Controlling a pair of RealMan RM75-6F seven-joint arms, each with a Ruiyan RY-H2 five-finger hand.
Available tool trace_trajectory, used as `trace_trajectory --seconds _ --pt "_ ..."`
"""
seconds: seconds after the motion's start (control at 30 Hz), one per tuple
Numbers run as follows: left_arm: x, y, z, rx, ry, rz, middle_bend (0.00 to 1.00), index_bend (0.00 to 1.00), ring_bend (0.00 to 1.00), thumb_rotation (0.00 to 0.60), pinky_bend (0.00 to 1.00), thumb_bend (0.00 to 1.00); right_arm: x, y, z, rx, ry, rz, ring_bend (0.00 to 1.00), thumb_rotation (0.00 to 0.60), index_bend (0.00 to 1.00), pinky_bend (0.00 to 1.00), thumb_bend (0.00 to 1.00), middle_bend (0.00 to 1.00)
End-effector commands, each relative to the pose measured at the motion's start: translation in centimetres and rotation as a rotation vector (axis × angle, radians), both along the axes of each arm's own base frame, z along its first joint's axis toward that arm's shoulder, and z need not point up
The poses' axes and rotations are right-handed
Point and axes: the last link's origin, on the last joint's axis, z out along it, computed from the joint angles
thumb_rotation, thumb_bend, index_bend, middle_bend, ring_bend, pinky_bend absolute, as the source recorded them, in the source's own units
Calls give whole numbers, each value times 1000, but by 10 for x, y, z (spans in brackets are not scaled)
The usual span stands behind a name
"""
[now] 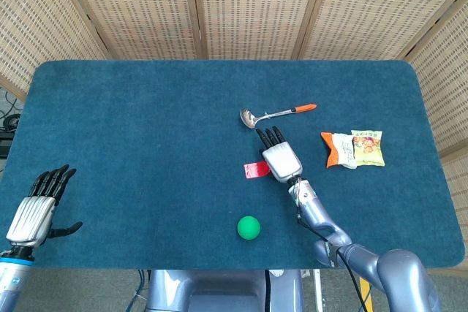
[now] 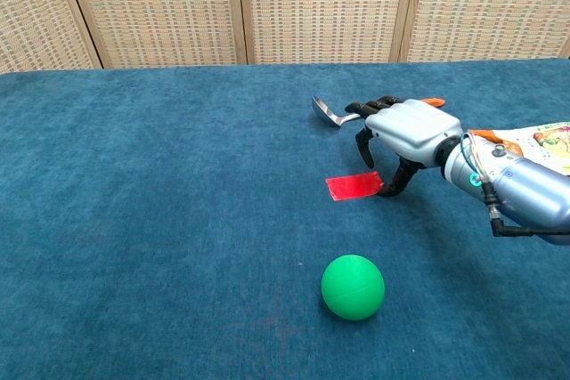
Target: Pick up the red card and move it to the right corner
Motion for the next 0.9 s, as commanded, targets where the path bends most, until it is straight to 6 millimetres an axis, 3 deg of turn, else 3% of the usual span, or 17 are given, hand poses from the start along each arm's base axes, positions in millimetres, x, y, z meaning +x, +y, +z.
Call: trace_trajectory --seconds 0.03,0.27,0.9 --pt "0 0 0 0 0 -1 0 0 0 600 0 53 0 0 0 0 1 -1 0 600 529 0 245 28" --pt "0 0 0 -2 -1 -1 0 0 0 600 0 54 0 0 0 2 3 -3 0 600 529 0 260 28" --pt "0 0 0 -3 -3 -3 0 0 0 600 0 54 1 1 -1 6 4 -4 0 600 530 0 445 28"
